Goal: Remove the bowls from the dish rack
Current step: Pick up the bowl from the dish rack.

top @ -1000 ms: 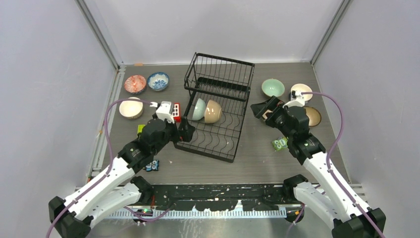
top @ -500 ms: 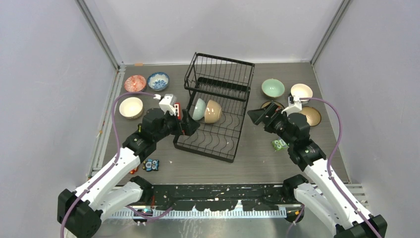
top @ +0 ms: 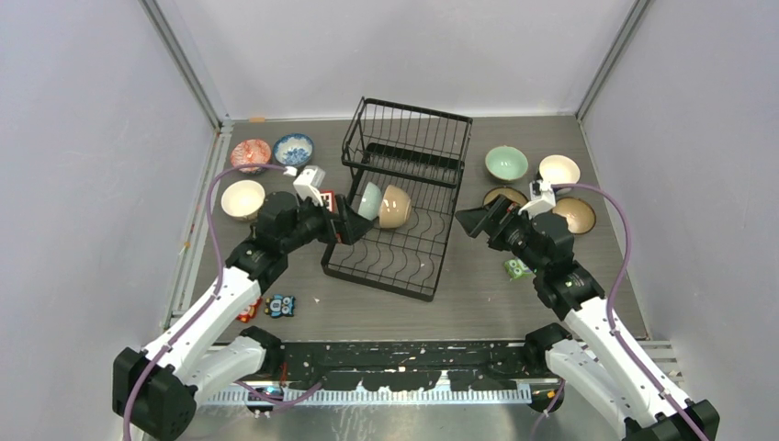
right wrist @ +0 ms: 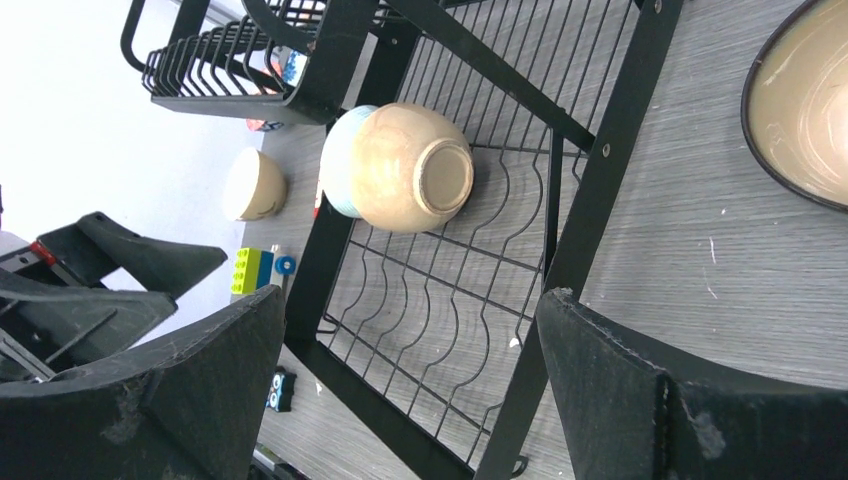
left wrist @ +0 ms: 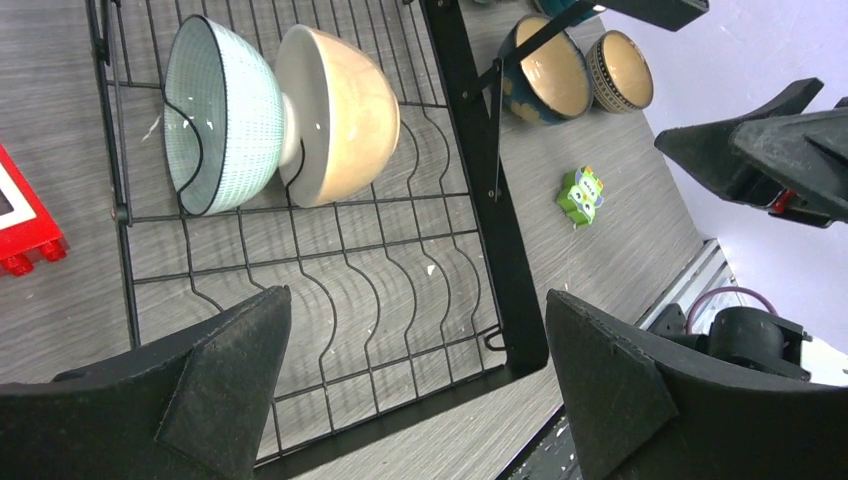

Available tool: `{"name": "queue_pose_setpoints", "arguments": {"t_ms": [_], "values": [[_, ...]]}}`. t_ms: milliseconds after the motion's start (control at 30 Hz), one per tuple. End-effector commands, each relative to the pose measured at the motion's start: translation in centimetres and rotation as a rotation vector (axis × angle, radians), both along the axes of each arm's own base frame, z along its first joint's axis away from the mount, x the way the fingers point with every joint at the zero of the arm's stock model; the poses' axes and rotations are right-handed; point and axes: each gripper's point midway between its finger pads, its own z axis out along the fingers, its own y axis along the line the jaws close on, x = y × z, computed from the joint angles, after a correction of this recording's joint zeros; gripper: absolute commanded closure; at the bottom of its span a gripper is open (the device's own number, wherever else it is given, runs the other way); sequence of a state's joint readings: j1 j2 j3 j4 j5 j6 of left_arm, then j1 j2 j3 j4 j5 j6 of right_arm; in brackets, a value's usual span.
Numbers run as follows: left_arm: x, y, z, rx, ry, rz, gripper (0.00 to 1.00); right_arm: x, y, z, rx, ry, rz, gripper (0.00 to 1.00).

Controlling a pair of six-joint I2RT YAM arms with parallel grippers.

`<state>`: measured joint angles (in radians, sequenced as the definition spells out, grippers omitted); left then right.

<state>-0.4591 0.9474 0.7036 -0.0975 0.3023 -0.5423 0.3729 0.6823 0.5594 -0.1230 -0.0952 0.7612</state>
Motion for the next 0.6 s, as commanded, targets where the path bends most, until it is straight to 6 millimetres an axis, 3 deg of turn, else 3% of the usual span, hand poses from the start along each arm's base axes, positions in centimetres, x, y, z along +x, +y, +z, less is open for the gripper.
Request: {"name": "queue_pose_setpoints", "arguments": {"t_ms": [0,567], "values": [[1.0,-0.1,3.4,-0.06,-0.096,-0.023,0.0,-0.4,0.7,1.1,0.002,-0.051,0.042,0.0],[5.0,-0.7,2.9,-0.174,-0.069,-0.054,0.03,-0.4,-0.1,0.4,-0.064,-0.034,0.015,0.0]]}}
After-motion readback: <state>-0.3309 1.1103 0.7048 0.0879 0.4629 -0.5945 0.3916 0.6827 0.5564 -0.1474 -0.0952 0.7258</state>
